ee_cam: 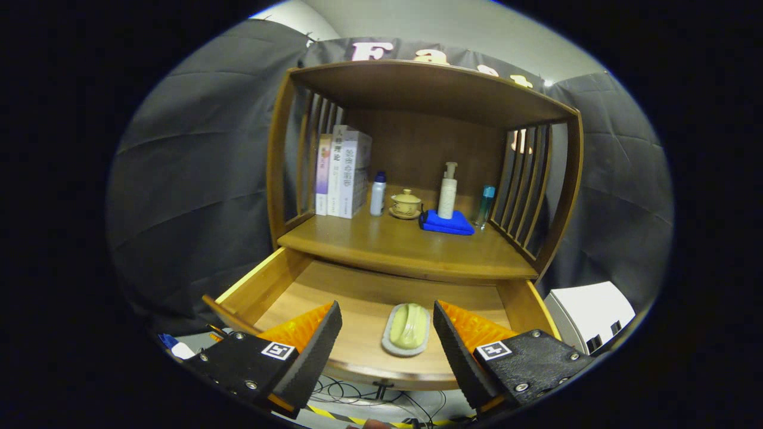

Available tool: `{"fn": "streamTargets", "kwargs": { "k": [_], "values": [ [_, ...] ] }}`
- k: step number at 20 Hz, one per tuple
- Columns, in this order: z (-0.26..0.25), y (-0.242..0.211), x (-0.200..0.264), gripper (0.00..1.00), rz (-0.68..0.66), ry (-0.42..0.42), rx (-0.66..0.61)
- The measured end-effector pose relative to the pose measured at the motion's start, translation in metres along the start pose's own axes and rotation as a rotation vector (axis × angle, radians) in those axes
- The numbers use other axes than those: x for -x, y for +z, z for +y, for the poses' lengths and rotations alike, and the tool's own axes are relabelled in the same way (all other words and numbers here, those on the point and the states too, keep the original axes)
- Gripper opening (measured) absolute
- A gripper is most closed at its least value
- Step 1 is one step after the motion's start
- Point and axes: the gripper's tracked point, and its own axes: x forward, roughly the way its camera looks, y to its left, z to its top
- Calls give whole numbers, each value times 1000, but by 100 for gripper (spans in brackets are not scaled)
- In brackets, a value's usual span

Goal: Pull open the drawer, take out the items inside it, and place them on the countertop above the cabinet.

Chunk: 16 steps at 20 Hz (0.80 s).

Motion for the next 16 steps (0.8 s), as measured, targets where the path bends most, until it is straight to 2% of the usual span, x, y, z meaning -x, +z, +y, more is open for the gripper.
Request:
{"fn": "streamTargets", "kwargs": {
  "k": [4, 7, 11, 16],
  "values": [
    [-17, -6, -39, 95, 141, -49, -88],
    [-32, -24, -65, 95, 243, -98, -200],
    [-32, -44, -100, 95, 311, -88, -374],
    [-43, -87, -130, 92, 461, -129, -311]
  ]
}}
